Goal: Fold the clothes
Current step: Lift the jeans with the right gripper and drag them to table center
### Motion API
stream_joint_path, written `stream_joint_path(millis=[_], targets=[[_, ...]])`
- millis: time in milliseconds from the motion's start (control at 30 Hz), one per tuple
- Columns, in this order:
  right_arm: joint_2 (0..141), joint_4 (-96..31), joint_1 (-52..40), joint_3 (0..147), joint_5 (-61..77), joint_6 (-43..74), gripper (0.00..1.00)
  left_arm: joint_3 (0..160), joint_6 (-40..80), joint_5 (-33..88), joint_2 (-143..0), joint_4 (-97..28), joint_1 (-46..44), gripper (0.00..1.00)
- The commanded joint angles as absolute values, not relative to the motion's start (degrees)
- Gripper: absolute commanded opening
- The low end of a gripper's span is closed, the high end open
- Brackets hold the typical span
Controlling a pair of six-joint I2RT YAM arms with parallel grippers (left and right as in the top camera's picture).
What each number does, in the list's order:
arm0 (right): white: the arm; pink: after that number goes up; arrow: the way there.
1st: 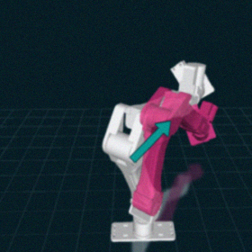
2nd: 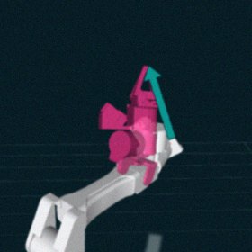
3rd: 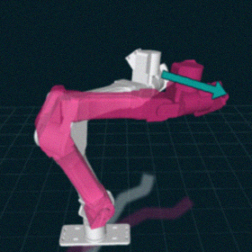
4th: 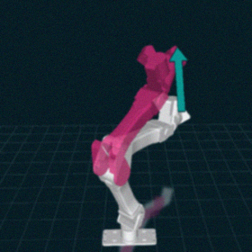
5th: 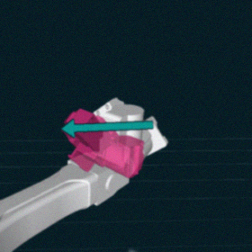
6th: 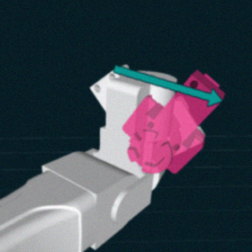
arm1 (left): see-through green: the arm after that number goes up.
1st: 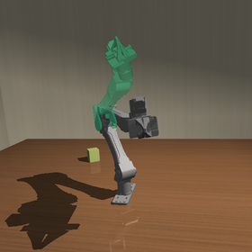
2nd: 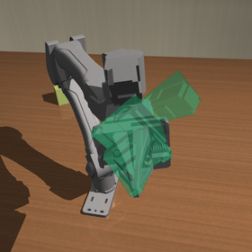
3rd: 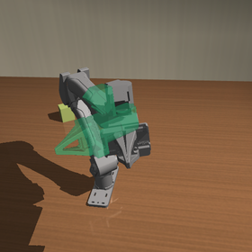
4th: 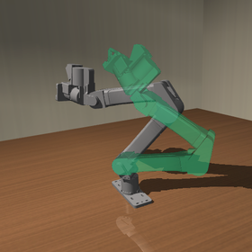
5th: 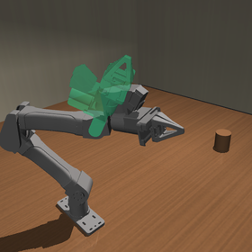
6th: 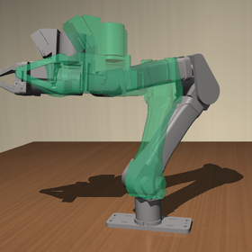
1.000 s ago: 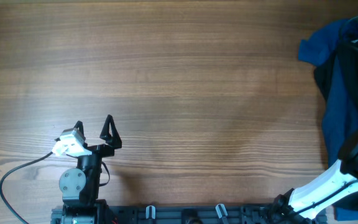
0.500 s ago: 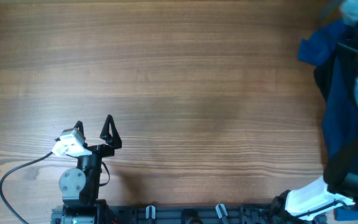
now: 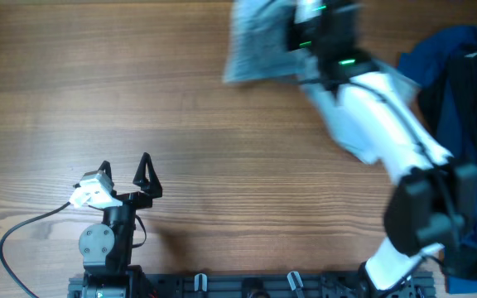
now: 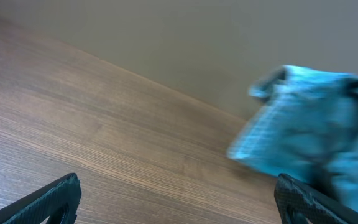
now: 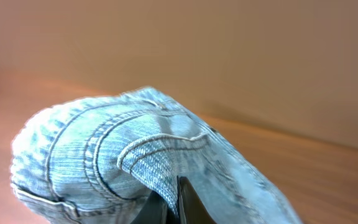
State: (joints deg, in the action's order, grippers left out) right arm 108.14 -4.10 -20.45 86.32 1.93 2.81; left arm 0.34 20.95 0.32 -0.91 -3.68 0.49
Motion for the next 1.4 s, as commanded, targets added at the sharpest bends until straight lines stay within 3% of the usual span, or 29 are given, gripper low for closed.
stream_joint_path(millis=[0, 267, 533, 567, 600, 733, 933, 1233, 1367], targets=[[116.77, -0.08, -28.77, 86.67, 7.35, 6.59, 0.04, 0.32, 21.21, 0.56, -0.93, -4.25, 0.82, 1.0], [120.53, 0.32, -41.08, 86.67, 7.55, 5.45, 0.04, 0.32, 21.23, 0.56, -0.93, -4.25, 0.82, 1.0], [120.27, -4.36, -43.22, 86.67, 7.68, 4.6, 0.04, 0.32, 21.23, 0.56, -0.93, -4.25, 0.82, 1.0], [119.94, -5.43, -42.94, 86.67, 8.8, 4.69, 0.11, 0.32, 21.21, 0.56, -0.93, -4.25, 0.82, 1.0], [119.44, -6.63, -42.63, 86.7, 10.76, 4.67, 0.27, 0.32, 21.23, 0.56, -0.93, -4.25, 0.82, 1.0], [115.7, -11.35, -41.34, 86.7, 15.33, 3.27, 0.48, 0.32, 21.23, 0.56, -0.93, -4.25, 0.82, 1.0], [103.31, -20.73, -35.83, 86.7, 15.49, 3.01, 0.65, 0.32, 21.21, 0.56, -0.93, -4.25, 0.82, 1.0], [96.73, -34.15, -22.65, 86.7, 14.02, 4.84, 0.73, 0.32, 21.23, 0.56, -0.93, -4.25, 0.82, 1.0], [96.79, -39.11, -18.33, 86.67, 14.02, 4.91, 1.0, 0.32, 21.21, 0.56, -0.93, -4.25, 0.82, 1.0]])
